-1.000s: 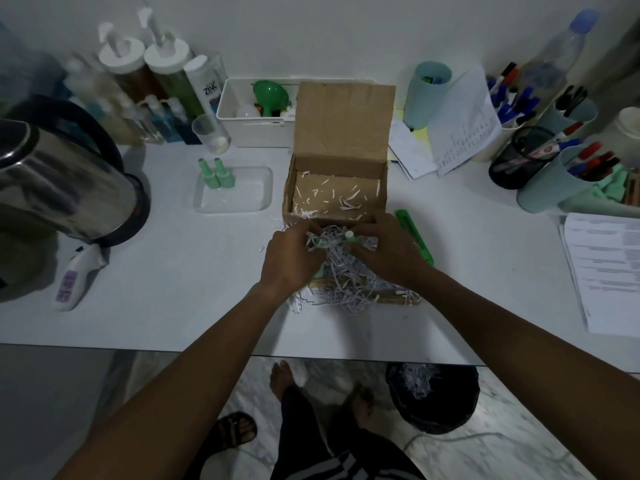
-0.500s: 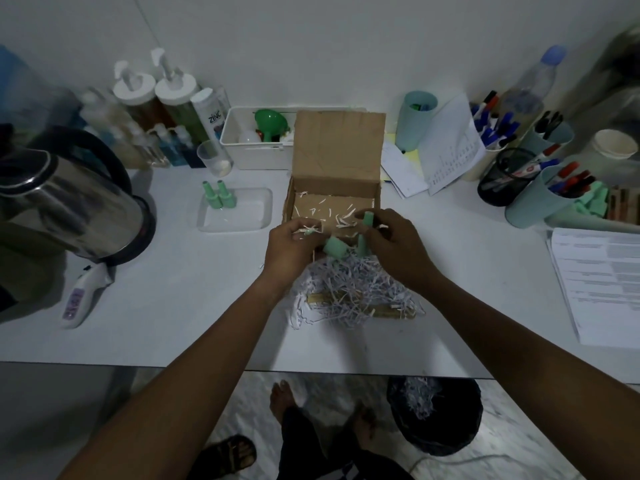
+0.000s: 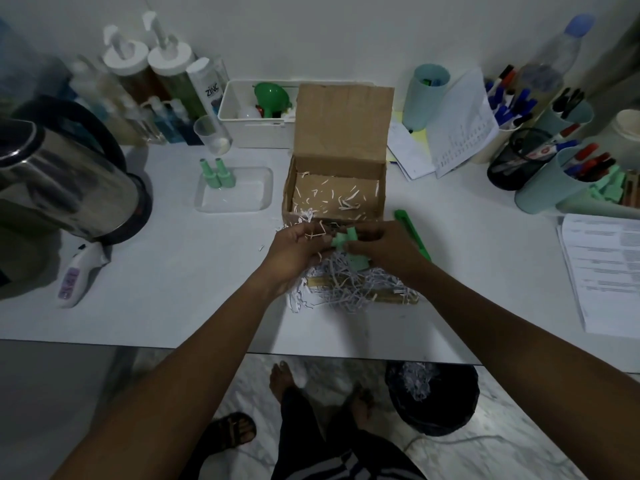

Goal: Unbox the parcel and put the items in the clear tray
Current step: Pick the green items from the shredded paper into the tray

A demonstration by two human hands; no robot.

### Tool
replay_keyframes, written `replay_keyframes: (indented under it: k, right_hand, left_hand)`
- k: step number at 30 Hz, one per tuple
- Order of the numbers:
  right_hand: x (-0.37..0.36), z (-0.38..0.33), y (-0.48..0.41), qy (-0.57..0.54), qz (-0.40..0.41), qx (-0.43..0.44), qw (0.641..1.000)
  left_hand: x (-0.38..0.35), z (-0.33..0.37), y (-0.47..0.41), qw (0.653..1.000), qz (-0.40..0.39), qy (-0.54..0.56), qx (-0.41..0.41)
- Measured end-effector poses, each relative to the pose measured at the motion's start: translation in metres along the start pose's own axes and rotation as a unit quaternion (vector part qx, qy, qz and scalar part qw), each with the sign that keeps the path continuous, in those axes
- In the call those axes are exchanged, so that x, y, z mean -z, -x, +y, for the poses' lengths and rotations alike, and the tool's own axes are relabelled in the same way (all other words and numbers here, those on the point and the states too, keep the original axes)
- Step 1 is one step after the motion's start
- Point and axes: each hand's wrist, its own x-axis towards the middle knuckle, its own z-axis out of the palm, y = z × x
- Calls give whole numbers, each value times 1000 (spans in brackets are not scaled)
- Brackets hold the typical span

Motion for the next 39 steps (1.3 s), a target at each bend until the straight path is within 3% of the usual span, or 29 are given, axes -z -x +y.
replay_keyframes:
  k: [2, 4, 6, 8, 10, 14, 17, 21, 23, 26, 31, 35, 39]
  right_hand:
    - [1, 1, -3, 15, 14, -13, 1000]
    - [3, 2, -3, 43, 34, -14, 998]
    - [5, 4, -3, 73, 59, -5, 996]
    - [6, 5, -3, 86, 71, 2, 994]
    - [6, 5, -3, 82, 74, 5, 994]
    - [7, -2, 0, 57, 52, 22, 997]
    - [8, -10, 2, 10, 41, 10, 999]
    - [4, -21, -1, -59, 22, -20, 998]
    - [-2, -30, -6, -70, 1, -10, 998]
    - [-15, -47, -20, -65, -22, 16, 997]
    - [-57, -81, -64, 69, 48, 90, 992]
    - [-93, -107, -107, 147, 62, 127, 979]
    - [-123, -117, -151, 261, 98, 143, 949]
  left_hand:
    - [5, 1, 2, 998, 20, -59, -11]
    - [11, 0, 3, 971, 70, -222, -48]
    - [15, -1, 6, 877, 127, -452, -99]
    - [14, -2, 10, 769, 170, -592, -171]
    - [10, -3, 12, 736, 148, -611, -251]
    - [0, 4, 7, 835, 49, -490, -246]
    - [-3, 7, 4, 867, 64, -427, -249]
    - [-2, 16, 6, 964, 95, -178, -174]
    - [0, 23, 11, 979, 118, -82, -143]
    - [17, 44, 17, 973, 167, -73, -141]
    - [80, 84, 15, 939, 240, -170, -176]
    - [131, 108, -9, 871, 275, -357, -195]
    - [166, 126, -49, 792, 236, -521, -216]
